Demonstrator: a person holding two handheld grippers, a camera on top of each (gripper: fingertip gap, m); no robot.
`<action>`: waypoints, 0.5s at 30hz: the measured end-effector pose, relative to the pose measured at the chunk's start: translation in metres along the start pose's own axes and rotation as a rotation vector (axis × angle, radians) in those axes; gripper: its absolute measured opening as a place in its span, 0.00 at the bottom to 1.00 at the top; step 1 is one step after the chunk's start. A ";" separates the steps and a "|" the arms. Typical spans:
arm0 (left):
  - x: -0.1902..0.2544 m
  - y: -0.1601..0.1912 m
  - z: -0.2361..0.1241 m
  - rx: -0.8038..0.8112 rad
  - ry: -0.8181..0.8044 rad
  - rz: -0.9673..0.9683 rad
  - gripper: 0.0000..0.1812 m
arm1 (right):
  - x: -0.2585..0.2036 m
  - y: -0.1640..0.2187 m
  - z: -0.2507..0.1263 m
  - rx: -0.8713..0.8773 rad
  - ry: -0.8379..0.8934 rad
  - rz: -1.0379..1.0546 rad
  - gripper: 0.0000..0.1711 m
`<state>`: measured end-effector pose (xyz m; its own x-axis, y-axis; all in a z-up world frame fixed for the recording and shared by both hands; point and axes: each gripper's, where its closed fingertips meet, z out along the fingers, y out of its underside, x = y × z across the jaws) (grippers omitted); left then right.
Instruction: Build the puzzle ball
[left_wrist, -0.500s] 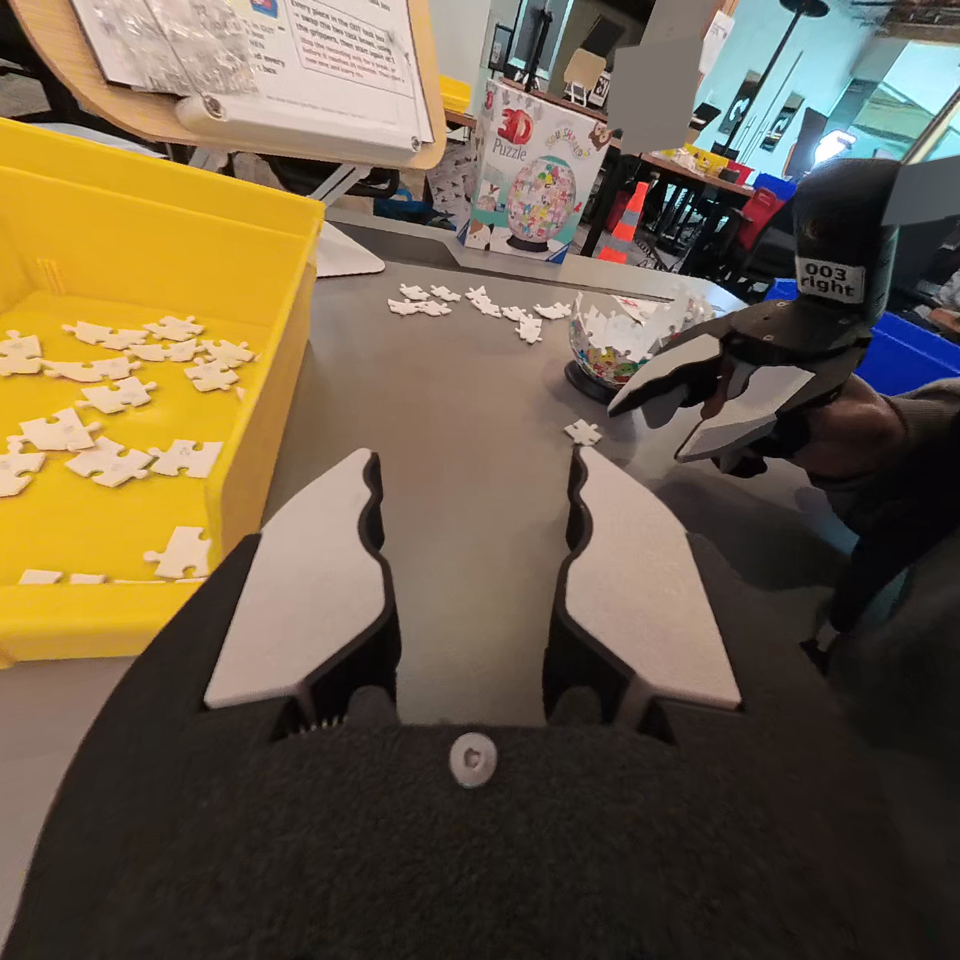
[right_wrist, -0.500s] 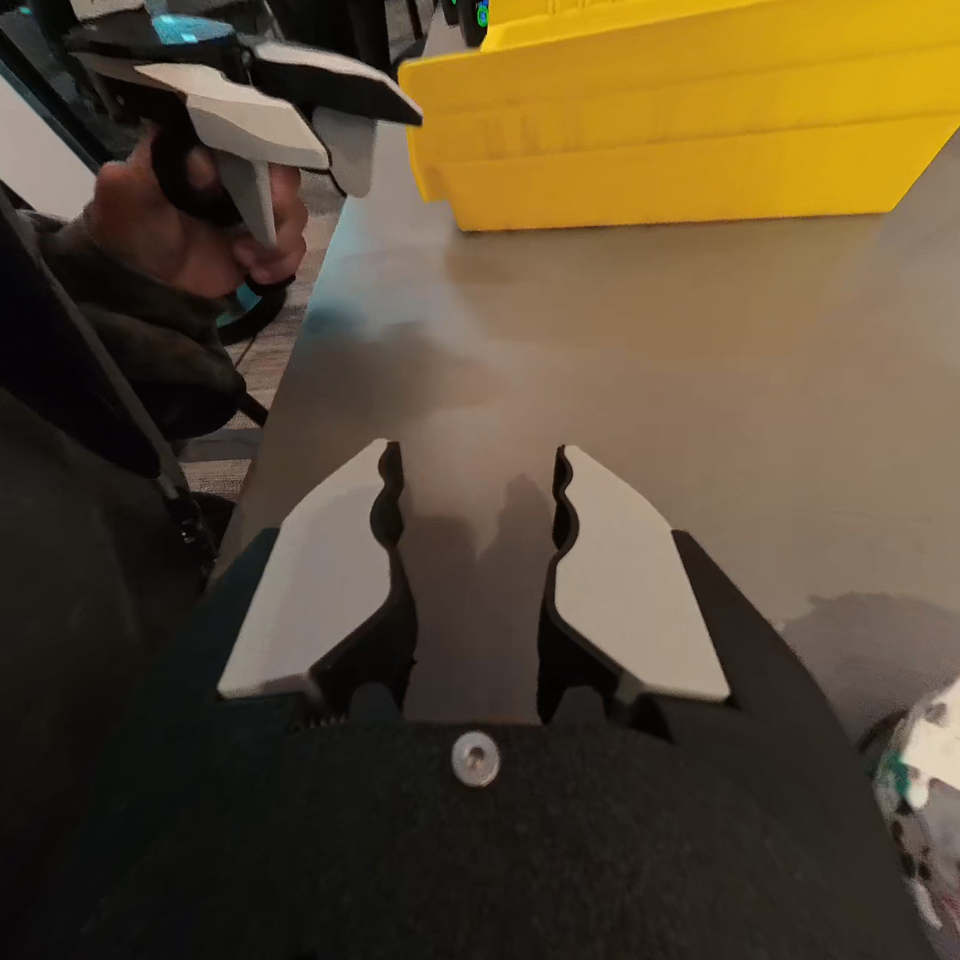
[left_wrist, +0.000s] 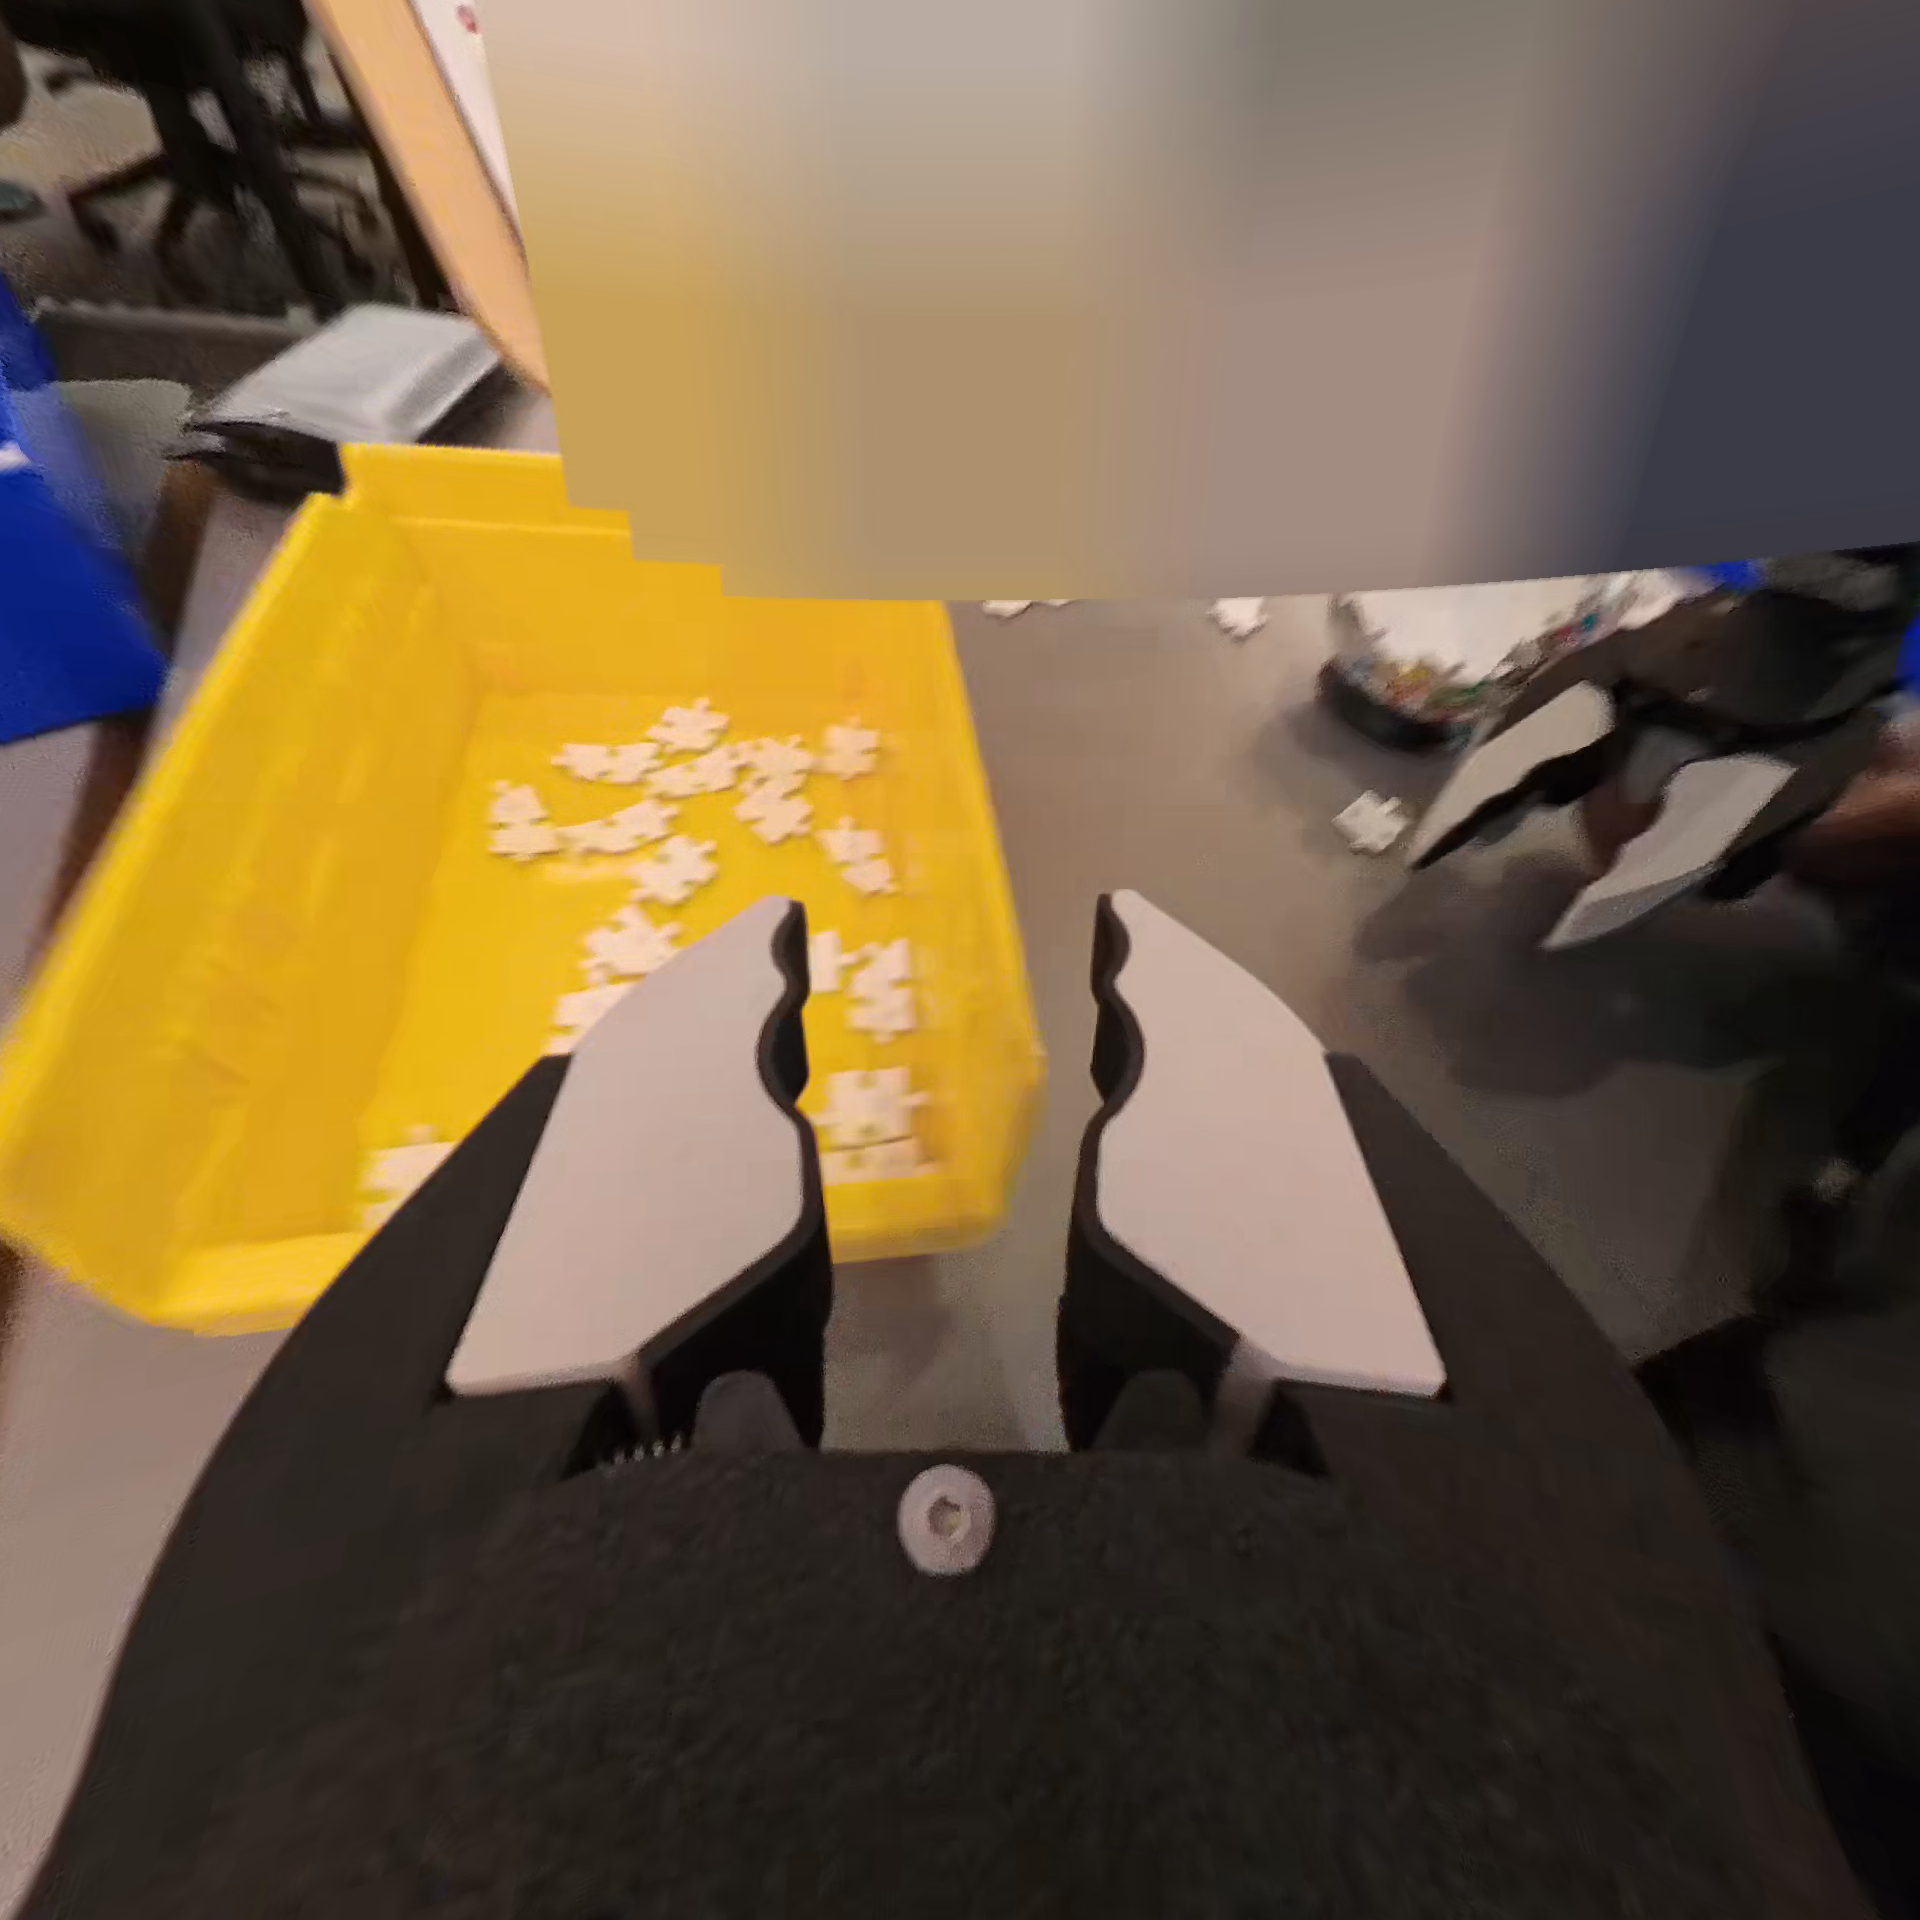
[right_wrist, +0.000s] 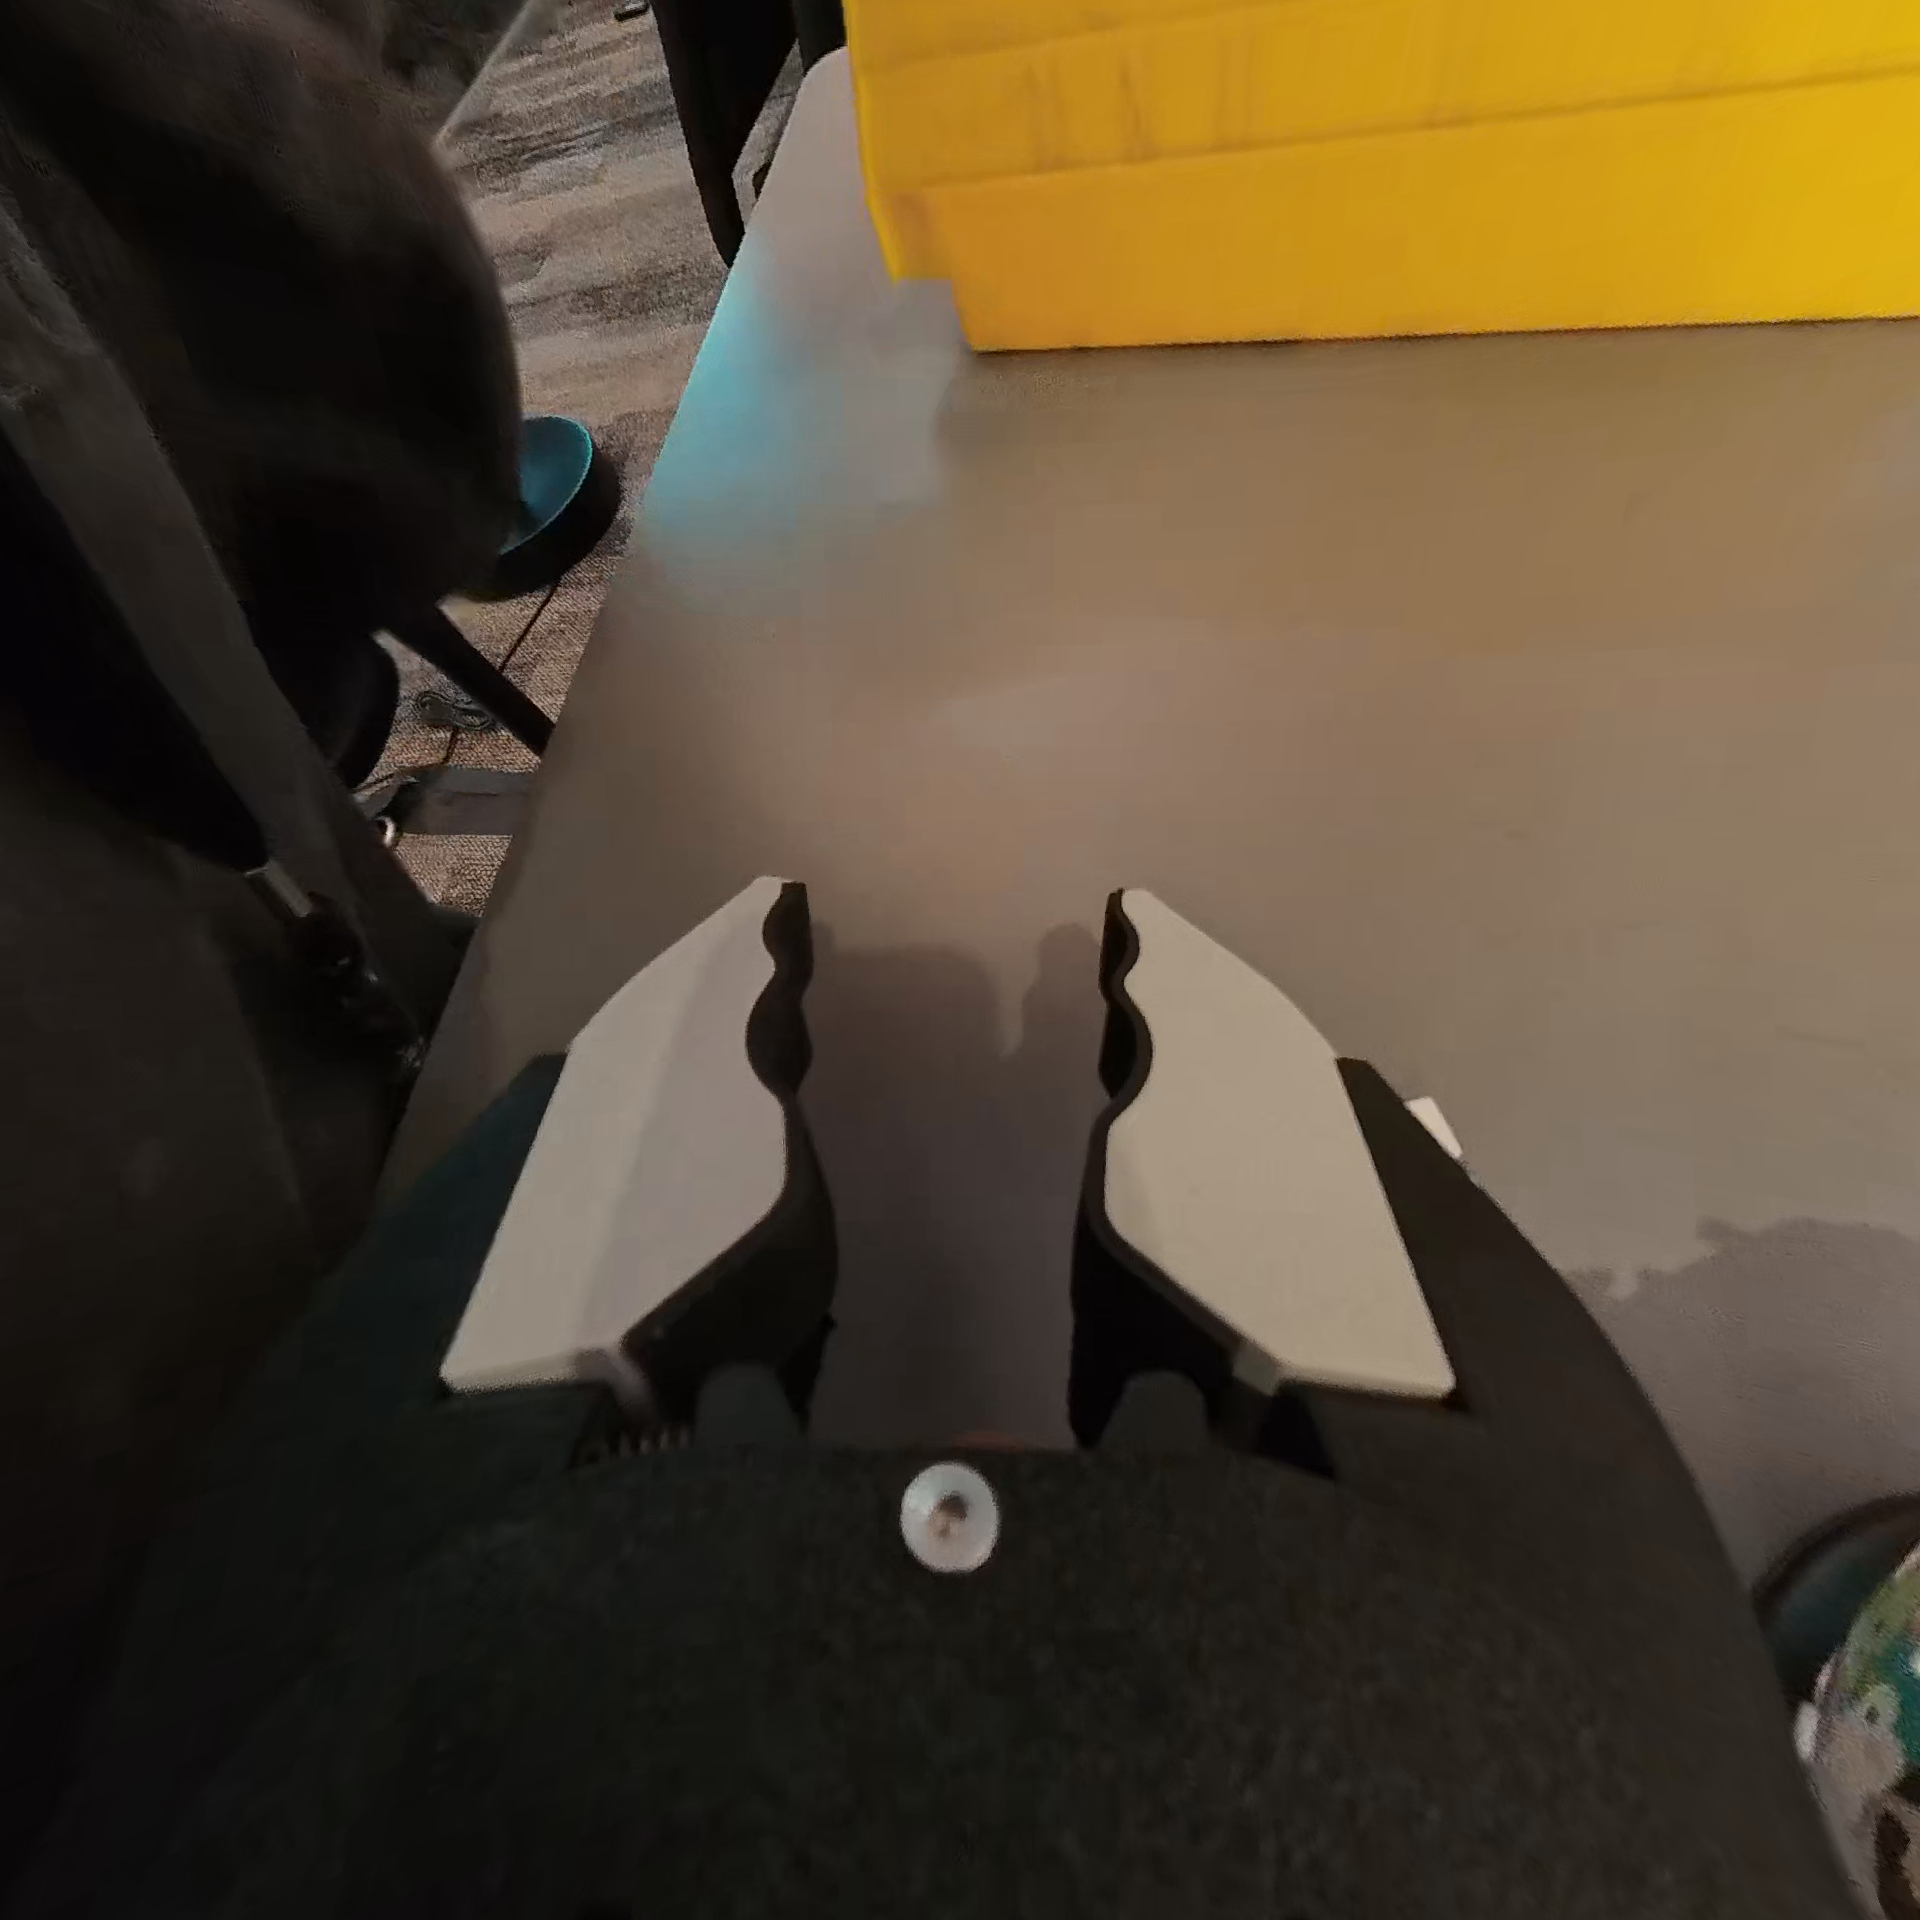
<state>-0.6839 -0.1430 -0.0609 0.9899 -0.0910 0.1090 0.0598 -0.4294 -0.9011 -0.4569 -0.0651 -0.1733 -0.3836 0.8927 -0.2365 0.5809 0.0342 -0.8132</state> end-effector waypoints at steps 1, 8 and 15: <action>-0.011 0.003 0.003 -0.107 0.046 0.011 0.29 | 0.000 0.001 -0.002 0.000 0.002 -0.007 0.31; -0.047 0.086 0.043 -1.014 0.374 0.053 0.23 | 0.001 0.006 -0.021 0.016 0.014 -0.016 0.30; -0.038 0.129 0.057 -1.398 0.585 0.065 0.16 | 0.006 0.015 -0.033 0.049 0.012 0.041 0.29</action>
<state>-0.7068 -0.1443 -0.2054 0.7770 -0.3313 0.5352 -0.4797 -0.8622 0.1626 -0.4267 -0.0447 -0.1697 -0.3518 0.8981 -0.2641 0.5600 -0.0242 -0.8281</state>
